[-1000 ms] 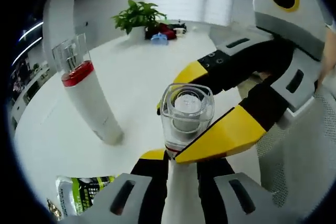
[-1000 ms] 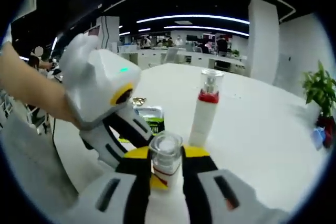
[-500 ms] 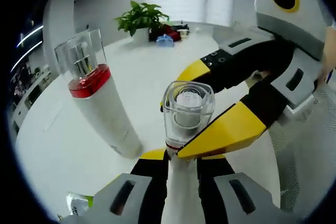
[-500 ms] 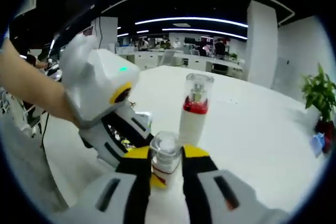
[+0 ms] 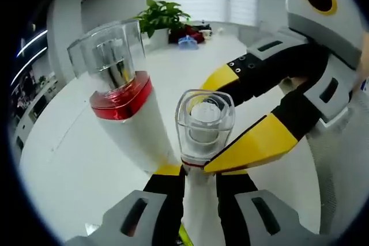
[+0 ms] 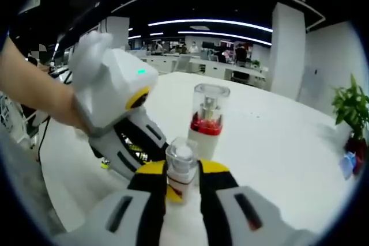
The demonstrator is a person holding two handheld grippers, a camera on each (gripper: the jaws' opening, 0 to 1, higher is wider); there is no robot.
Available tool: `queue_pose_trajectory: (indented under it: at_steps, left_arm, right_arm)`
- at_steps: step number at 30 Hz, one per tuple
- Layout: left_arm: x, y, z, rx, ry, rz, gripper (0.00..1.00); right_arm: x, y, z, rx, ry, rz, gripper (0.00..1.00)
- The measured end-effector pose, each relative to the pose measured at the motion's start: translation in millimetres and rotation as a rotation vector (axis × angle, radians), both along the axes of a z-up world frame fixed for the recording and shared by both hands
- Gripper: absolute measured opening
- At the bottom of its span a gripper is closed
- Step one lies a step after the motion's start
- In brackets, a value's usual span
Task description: Arrange the skincare products in the storage area until every visible bottle or jar stands upright without overlapping.
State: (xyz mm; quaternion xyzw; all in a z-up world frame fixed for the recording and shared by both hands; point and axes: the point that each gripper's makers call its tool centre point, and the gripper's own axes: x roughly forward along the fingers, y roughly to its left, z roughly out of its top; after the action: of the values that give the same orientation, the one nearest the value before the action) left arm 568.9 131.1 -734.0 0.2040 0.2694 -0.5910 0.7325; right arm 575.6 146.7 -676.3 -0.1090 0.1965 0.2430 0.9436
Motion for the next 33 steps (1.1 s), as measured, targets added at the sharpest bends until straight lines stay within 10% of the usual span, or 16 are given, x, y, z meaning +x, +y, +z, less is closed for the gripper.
queue_pose_trajectory:
  at_steps: [33]
  left_arm:
    - [-0.2,4.4,2.2,0.015,0.022,-0.025,0.21]
  right_arm:
    - [-7.0,-6.4,-6.3,0.043,0.037,-0.030,0.27]
